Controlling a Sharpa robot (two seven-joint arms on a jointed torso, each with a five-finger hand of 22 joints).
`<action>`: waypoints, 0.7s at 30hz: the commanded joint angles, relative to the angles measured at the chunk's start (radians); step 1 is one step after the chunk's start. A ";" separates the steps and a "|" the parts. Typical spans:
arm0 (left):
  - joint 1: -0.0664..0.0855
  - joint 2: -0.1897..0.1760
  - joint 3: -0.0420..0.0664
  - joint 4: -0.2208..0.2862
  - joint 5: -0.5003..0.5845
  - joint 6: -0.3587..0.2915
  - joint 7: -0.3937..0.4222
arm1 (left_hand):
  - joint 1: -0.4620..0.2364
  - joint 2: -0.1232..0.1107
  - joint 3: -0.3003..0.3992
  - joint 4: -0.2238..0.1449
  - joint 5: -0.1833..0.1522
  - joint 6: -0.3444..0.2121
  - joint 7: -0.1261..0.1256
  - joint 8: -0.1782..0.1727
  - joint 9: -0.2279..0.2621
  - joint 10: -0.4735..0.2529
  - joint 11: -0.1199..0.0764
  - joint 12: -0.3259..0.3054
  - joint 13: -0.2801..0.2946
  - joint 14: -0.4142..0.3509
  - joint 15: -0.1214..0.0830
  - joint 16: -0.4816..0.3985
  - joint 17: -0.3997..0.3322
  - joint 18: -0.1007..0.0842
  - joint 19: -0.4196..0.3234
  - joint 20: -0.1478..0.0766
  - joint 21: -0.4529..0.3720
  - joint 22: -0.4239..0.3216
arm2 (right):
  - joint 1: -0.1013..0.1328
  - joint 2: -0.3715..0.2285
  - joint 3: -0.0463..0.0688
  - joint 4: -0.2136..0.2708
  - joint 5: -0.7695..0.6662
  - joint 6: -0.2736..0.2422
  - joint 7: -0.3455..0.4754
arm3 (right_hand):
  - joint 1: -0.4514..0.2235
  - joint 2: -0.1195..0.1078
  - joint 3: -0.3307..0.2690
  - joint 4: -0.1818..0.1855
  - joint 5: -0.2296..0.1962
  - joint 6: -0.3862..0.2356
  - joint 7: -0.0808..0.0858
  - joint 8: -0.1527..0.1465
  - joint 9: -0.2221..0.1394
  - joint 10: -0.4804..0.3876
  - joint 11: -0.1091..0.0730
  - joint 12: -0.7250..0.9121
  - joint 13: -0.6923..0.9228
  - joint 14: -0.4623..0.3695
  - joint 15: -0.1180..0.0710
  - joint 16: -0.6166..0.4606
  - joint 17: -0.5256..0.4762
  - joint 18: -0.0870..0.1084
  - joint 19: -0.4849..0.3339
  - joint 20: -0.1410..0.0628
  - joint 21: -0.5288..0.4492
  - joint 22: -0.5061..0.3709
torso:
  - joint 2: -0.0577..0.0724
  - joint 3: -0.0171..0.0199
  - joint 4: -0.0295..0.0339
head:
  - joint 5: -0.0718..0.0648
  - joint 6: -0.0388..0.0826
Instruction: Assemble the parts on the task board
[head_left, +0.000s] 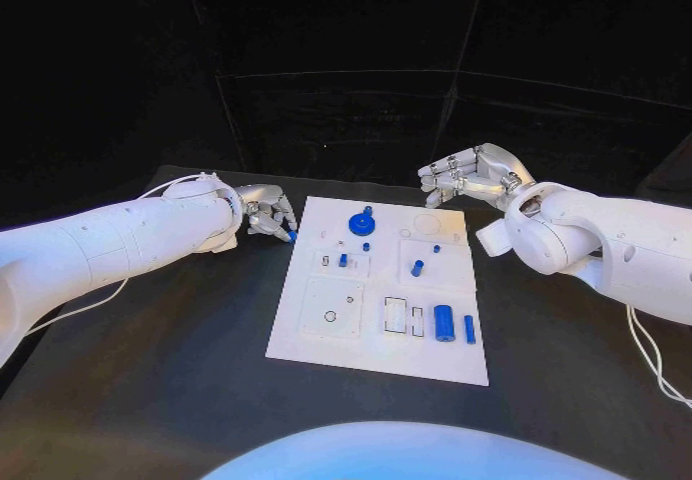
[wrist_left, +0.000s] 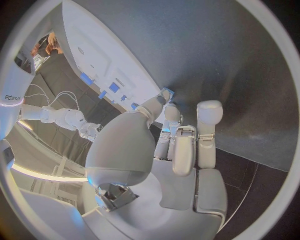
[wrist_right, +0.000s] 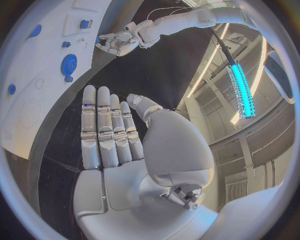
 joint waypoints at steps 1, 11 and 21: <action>-0.010 0.003 -0.005 0.010 -0.021 0.067 -0.029 | -0.006 -0.006 -0.008 0.002 -0.004 -0.001 0.006 -0.006 -0.003 -0.007 0.002 0.006 -0.003 0.048 -0.001 0.004 0.127 -0.013 0.006 0.001 0.000 -0.002 | 0.002 0.000 0.001 0.002 0.000 0.010 0.010 | -0.003 0.010 0.005 0.000 0.005 -0.006 0.003 -0.005 0.000 -0.002 0.005 -0.002 -0.001 0.006 0.003 -0.005 -0.001 0.012 0.005 0.000 -0.005 -0.001 | 0.000 0.0004 -0.0002 | 0.001 0.001; -0.010 0.003 -0.008 0.014 -0.021 0.105 -0.045 | -0.011 -0.009 -0.020 0.003 -0.003 -0.005 0.007 -0.014 -0.010 -0.011 0.003 0.008 -0.004 0.047 0.001 0.004 0.126 -0.012 0.003 0.002 -0.004 -0.004 | 0.002 0.000 0.000 0.001 0.000 0.012 0.011 | -0.003 0.010 0.005 0.000 0.005 -0.006 0.003 -0.005 0.000 -0.002 0.005 -0.002 -0.001 0.006 0.003 -0.005 -0.001 0.012 0.005 0.000 -0.005 -0.001 | 0.001 0.0002 -0.0009 | 0.002 0.001; -0.010 0.003 -0.009 0.010 -0.022 0.099 -0.042 | -0.013 0.008 -0.024 0.009 -0.003 0.011 0.007 -0.012 -0.014 -0.010 0.005 0.014 0.001 0.047 0.002 0.004 0.127 -0.012 0.003 0.004 -0.005 -0.003 | 0.002 0.000 0.000 0.002 0.000 0.012 0.012 | -0.002 0.011 0.006 -0.001 0.005 -0.006 0.003 -0.005 0.000 -0.003 0.005 -0.002 -0.002 0.006 0.003 -0.005 -0.001 0.012 0.005 0.000 -0.005 -0.001 | 0.001 0.0002 0.0002 | 0.001 0.001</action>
